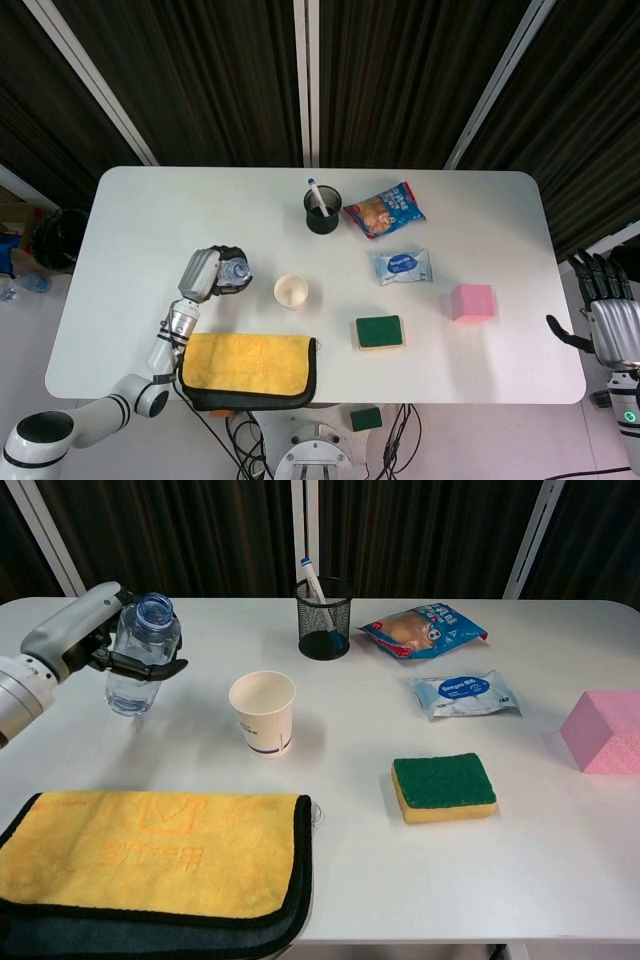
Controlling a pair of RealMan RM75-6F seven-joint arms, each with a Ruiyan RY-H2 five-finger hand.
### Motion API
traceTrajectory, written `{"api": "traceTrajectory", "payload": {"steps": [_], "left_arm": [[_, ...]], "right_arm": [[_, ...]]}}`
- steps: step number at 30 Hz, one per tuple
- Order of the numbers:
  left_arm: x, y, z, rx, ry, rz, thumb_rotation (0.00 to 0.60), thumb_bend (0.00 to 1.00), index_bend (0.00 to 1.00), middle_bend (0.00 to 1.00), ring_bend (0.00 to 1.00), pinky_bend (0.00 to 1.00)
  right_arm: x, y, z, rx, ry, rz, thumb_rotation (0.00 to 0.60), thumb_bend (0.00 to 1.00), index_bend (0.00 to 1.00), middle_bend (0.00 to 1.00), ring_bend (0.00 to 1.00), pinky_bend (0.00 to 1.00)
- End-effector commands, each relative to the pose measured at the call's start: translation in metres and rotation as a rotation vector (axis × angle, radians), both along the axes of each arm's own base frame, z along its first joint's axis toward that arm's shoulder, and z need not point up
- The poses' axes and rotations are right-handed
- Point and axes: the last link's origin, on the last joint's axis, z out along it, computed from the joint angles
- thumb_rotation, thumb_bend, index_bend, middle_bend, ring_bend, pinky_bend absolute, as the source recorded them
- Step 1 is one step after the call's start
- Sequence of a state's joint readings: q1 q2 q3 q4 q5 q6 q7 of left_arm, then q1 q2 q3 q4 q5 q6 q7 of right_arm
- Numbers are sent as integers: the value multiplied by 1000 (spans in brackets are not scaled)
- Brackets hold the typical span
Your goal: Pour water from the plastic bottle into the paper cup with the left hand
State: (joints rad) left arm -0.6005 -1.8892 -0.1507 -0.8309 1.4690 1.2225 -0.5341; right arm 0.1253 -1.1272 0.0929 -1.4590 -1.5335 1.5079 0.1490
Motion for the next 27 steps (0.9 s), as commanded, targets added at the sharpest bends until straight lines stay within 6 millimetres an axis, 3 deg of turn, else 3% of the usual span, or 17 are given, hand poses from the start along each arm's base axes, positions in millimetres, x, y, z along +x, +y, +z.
{"api": "traceTrajectory", "payload": {"steps": [1, 9, 27], "left_arm": [[0, 0, 3, 69, 142, -45, 600, 366, 798, 754, 609, 466], [11, -4, 6, 165, 380, -115, 600, 366, 799, 754, 609, 449], [41, 2, -3, 223, 594, -154, 600, 369, 803, 756, 609, 459]], "right_arm": [[-1, 0, -1, 2, -1, -3, 582, 225, 0, 0, 0, 0], [-1, -2, -6, 16, 0, -3, 584, 225, 0, 0, 0, 0], [-6, -3, -6, 17, 5, -21, 584, 225, 0, 0, 0, 0]]}}
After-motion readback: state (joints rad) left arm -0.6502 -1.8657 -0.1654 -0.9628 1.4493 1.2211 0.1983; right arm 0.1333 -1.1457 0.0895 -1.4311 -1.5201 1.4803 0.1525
